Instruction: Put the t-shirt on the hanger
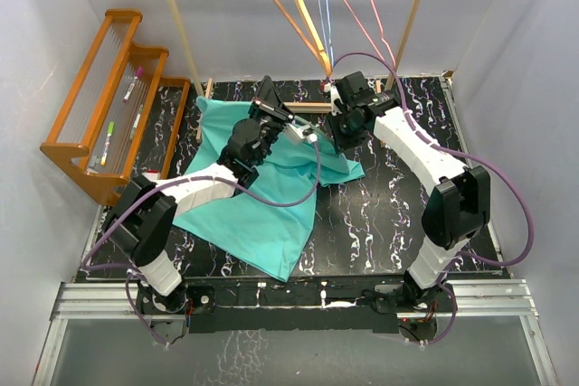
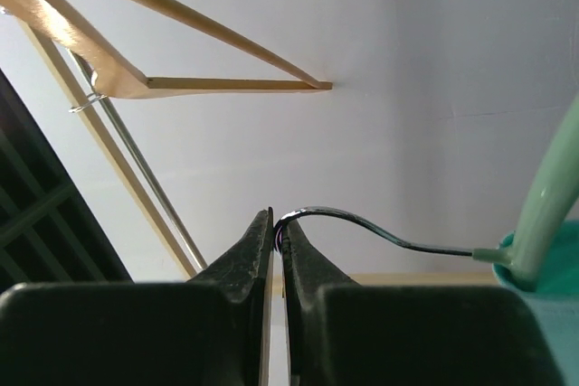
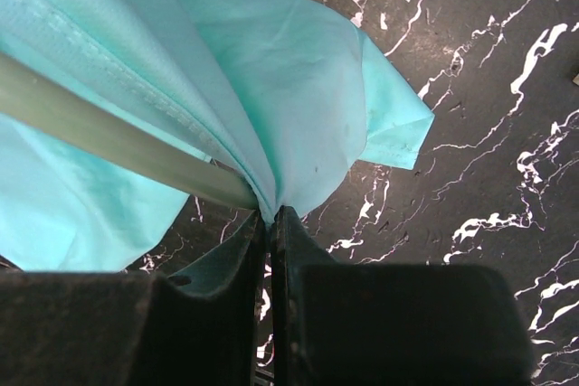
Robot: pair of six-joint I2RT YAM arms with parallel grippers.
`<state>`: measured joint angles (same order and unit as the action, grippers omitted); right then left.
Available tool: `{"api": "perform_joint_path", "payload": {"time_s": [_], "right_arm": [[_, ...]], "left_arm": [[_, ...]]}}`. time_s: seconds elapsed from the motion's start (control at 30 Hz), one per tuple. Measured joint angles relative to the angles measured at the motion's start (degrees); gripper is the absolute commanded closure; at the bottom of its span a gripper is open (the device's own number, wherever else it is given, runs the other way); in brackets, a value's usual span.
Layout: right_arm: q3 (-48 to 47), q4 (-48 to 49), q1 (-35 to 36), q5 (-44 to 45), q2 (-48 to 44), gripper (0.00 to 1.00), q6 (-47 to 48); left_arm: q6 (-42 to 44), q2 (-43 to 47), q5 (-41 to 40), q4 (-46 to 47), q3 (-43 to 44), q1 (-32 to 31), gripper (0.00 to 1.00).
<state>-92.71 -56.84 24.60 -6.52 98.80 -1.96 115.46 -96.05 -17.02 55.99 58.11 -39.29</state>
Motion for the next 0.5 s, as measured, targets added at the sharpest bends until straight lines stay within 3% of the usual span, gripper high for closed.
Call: {"api": "perform_joint_path", "payload": {"time_s": [0.5], "right_arm": [[1.5, 4.3, -1.9, 3.0, 0.0, 0.92, -2.4]], "left_arm": [[-1.1, 9.7, -2.8, -5.5, -6.7, -4.2, 1.0]]}}
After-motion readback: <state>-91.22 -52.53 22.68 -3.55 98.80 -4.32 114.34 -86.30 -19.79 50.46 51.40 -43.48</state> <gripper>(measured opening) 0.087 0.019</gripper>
